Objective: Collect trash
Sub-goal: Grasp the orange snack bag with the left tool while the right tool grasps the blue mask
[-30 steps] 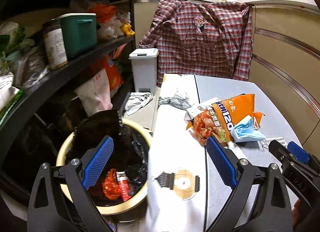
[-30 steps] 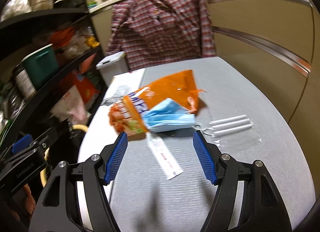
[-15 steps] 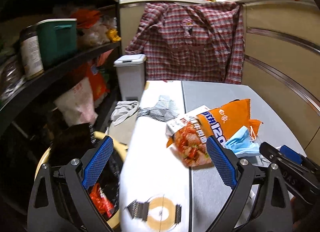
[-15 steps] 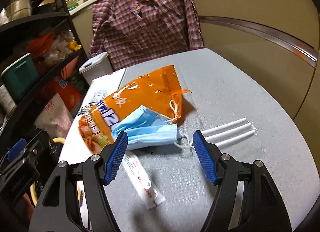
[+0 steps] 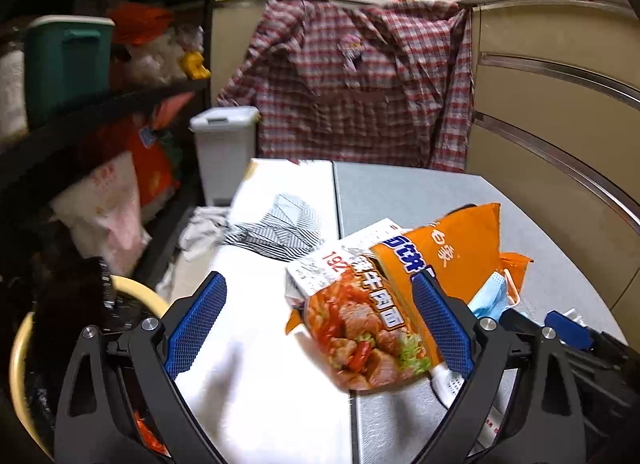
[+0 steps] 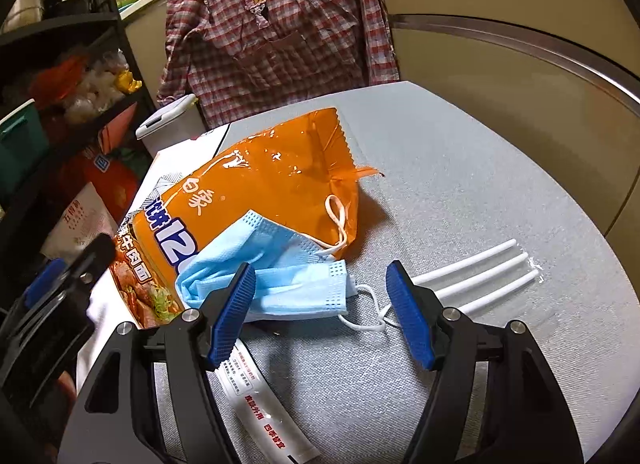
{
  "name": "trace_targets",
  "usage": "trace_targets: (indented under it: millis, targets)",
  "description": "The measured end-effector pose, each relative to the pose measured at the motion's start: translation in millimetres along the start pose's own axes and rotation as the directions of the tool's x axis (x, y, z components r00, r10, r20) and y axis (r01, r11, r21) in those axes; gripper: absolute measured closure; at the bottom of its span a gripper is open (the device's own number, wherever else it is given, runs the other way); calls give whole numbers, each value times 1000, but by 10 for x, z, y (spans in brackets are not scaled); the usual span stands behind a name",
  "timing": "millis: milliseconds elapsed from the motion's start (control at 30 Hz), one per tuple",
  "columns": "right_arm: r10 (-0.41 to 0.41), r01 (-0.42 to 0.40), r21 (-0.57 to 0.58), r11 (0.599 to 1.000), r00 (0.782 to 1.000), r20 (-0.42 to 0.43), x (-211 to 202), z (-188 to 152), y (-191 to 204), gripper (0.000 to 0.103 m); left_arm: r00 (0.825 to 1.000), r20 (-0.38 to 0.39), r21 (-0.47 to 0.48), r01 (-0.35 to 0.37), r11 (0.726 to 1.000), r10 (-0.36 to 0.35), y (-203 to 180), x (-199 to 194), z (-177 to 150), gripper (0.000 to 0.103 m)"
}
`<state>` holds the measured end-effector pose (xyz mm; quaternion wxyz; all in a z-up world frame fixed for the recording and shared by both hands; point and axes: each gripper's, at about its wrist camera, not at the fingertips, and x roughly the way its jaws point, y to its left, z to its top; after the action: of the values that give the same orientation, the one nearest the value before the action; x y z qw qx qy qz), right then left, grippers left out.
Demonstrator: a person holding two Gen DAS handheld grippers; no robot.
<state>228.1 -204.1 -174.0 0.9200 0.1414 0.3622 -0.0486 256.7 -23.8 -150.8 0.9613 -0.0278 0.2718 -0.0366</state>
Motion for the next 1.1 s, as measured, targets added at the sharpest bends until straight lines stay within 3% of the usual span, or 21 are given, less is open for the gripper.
trace_targets:
  millis: [67, 100, 133, 167, 233, 267, 333, 367, 667, 700, 800, 867, 1100]
  targets:
    - [10, -10, -5, 1000, 1000, 3, -5, -4, 13, 47, 1000, 3, -17, 26, 1000, -26, 6, 30, 8, 20]
    - [20, -20, -9, 1000, 1000, 5, -13, -4, 21, 60, 999, -1, -18, 32, 999, -32, 7, 44, 9, 26]
    - [22, -22, -11, 1000, 1000, 6, -17, -13, 25, 74, 999, -16, -18, 42, 999, -42, 7, 69, 6, 35]
    - [23, -23, -11, 1000, 1000, 7, -18, -15, 27, 80, 998, -30, -22, 55, 998, -56, 12, 93, 3, 41]
    - [32, -32, -8, 999, 999, 6, -20, -20, 18, 99, 994, -63, -36, 85, 996, -87, 33, 142, -12, 66]
    - [32, -32, -6, 999, 999, 10, -27, -22, 12, 99, 993, -69, -40, 92, 995, -94, 39, 150, -16, 71]
    - [31, -31, -4, 1000, 999, 30, -62, -23, 13, 101, 991, -71, -49, 109, 993, -112, 58, 151, -23, 100]
    - [28, -28, -4, 1000, 999, 39, -78, -23, 15, 101, 991, -71, -50, 113, 992, -116, 67, 149, -27, 103]
    - [7, -5, -14, 1000, 994, 113, -240, 18, 12, 102, 995, -25, -45, 93, 995, -94, 122, 57, -8, 102]
    - [6, -5, -13, 1000, 994, 113, -240, 20, 7, 102, 995, -30, -53, 99, 994, -100, 139, 66, -15, 94]
    - [3, -2, -12, 1000, 995, 103, -231, 22, -19, 102, 995, -34, -65, 92, 994, -94, 172, 67, -27, 36]
    - [2, -1, -7, 1000, 995, 96, -225, 21, -44, 102, 996, -25, -74, 87, 993, -89, 194, 68, -15, 33]
    - [1, -1, -3, 1000, 996, 90, -201, 15, -30, 102, 979, -119, -115, 153, 981, -167, 256, 283, -26, 31]
